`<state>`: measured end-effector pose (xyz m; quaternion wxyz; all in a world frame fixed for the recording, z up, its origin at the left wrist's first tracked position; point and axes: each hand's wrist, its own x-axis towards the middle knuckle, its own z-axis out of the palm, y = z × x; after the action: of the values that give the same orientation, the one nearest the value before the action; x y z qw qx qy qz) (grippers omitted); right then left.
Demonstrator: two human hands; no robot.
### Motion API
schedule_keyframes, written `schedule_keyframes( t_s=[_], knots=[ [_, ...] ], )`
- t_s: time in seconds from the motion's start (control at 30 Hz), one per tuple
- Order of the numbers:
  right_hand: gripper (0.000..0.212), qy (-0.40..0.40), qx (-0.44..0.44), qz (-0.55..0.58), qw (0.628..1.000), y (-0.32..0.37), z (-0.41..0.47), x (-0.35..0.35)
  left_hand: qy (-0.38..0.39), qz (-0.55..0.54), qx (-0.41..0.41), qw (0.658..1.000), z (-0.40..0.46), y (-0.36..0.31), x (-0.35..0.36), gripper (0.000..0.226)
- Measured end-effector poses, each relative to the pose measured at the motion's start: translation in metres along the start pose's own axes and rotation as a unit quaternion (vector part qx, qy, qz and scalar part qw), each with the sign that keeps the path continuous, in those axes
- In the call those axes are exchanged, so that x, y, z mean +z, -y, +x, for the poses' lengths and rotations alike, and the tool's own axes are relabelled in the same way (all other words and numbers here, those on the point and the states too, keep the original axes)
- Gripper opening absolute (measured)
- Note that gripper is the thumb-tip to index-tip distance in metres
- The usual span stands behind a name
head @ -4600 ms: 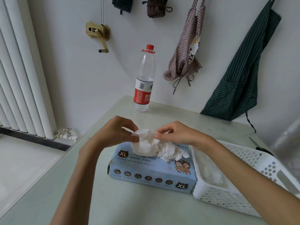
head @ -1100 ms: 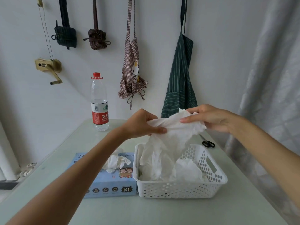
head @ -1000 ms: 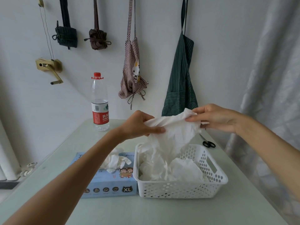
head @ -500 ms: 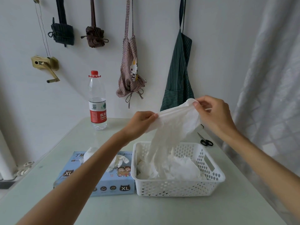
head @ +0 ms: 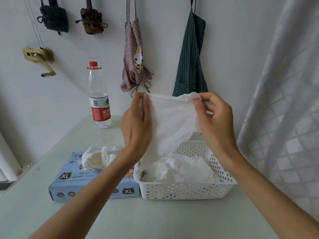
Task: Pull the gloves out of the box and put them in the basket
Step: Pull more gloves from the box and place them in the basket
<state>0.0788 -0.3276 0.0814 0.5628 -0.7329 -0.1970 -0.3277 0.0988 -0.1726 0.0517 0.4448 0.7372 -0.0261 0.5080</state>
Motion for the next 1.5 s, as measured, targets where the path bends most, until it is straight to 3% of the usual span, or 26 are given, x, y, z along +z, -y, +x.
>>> schedule_keyframes(
  t_s=[0.1,0.17,0.23,0.4,0.6,0.67,0.73,0.77,0.87,0.93,1.0,1.07,1.23,1.37,1.5],
  knots=[
    [0.012,0.033,0.137,-0.055,0.989,-0.042,-0.012,-0.012,0.187,0.153,0.063,0.968,-0.012,0.032,0.024,0.026],
    [0.011,0.066,0.206,-0.138,0.966,-0.077,-0.019,-0.021,0.328,0.260,0.113,0.901,-0.024,0.058,0.042,0.029],
    [0.012,0.117,0.233,-0.227,0.938,-0.105,-0.024,-0.029,0.402,0.316,0.180,0.840,-0.034,0.073,0.056,0.034],
    [0.015,0.246,0.207,-0.420,0.849,-0.131,-0.024,-0.036,0.441,0.366,0.300,0.763,-0.039,0.084,0.075,0.035],
    [0.020,0.280,0.081,-0.586,0.756,-0.137,-0.020,-0.026,0.375,0.306,0.393,0.782,-0.038,0.093,0.079,0.030],
    [0.023,0.299,0.051,-0.613,0.729,-0.137,-0.020,-0.023,0.396,0.294,0.338,0.802,-0.032,0.082,0.074,0.021],
    [0.025,0.318,0.032,-0.620,0.717,-0.139,-0.023,-0.023,0.422,0.300,0.199,0.832,-0.022,0.074,0.063,0.015],
    [0.028,0.318,0.026,-0.613,0.723,-0.140,-0.024,-0.025,0.443,0.310,0.138,0.830,-0.018,0.075,0.057,0.015],
    [0.034,0.323,0.046,-0.534,0.780,-0.143,-0.022,-0.028,0.536,0.384,0.113,0.744,-0.011,0.068,0.037,0.018],
    [0.037,0.363,0.106,-0.471,0.797,-0.143,-0.021,-0.026,0.585,0.431,0.136,0.673,-0.015,0.064,0.030,0.036],
    [0.040,0.405,0.155,-0.470,0.769,-0.145,-0.023,-0.021,0.624,0.457,0.142,0.618,-0.022,0.063,0.032,0.048],
    [0.030,0.406,0.157,-0.506,0.745,-0.148,-0.025,-0.017,0.647,0.471,0.140,0.583,-0.026,0.065,0.034,0.050],
    [0.018,0.347,0.115,-0.574,0.733,-0.151,-0.026,-0.019,0.649,0.470,0.154,0.578,-0.031,0.072,0.029,0.047],
    [0.027,0.331,0.107,-0.598,0.722,-0.159,-0.028,-0.021,0.617,0.456,0.177,0.616,-0.027,0.073,0.030,0.022],
    [0.012,0.351,0.130,-0.573,0.729,-0.160,-0.027,-0.018,0.582,0.483,0.188,0.627,-0.018,0.069,0.029,0.023]
  ],
)
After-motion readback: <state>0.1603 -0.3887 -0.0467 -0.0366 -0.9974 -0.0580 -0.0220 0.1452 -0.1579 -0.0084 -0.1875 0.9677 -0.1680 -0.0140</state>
